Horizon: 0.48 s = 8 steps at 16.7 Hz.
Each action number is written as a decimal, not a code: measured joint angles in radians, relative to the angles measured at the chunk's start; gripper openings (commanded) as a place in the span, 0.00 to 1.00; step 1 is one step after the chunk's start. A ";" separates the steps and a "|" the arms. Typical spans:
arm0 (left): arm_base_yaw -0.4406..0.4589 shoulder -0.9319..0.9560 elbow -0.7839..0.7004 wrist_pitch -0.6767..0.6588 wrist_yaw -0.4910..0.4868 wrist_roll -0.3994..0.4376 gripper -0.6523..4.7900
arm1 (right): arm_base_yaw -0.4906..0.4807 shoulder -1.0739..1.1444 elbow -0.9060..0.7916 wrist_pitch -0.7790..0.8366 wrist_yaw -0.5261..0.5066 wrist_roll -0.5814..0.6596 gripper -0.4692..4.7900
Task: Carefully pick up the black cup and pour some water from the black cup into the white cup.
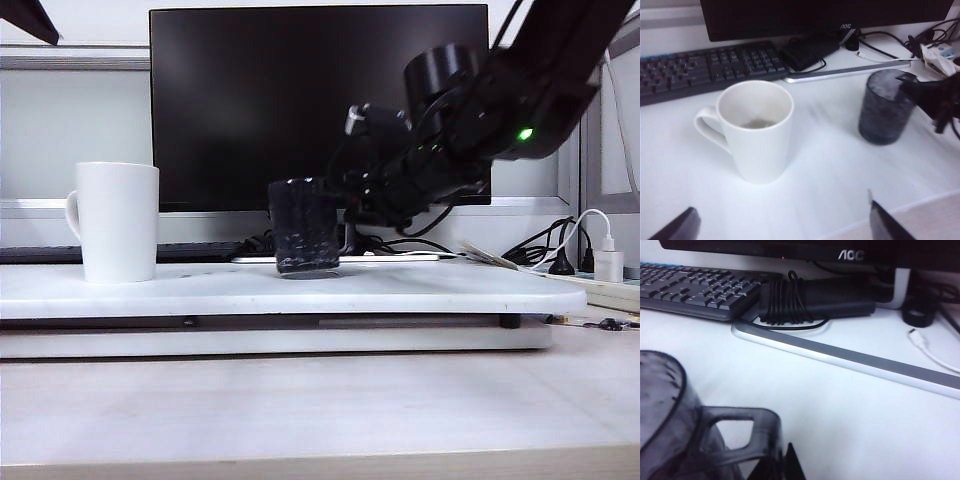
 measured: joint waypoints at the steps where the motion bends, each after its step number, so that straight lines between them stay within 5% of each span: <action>1: 0.000 0.000 0.000 -0.009 0.000 0.000 1.00 | 0.000 0.014 0.016 -0.003 -0.001 0.003 0.09; 8: 0.000 0.000 0.000 -0.031 -0.001 0.002 1.00 | -0.002 0.032 0.035 -0.014 0.003 0.003 0.09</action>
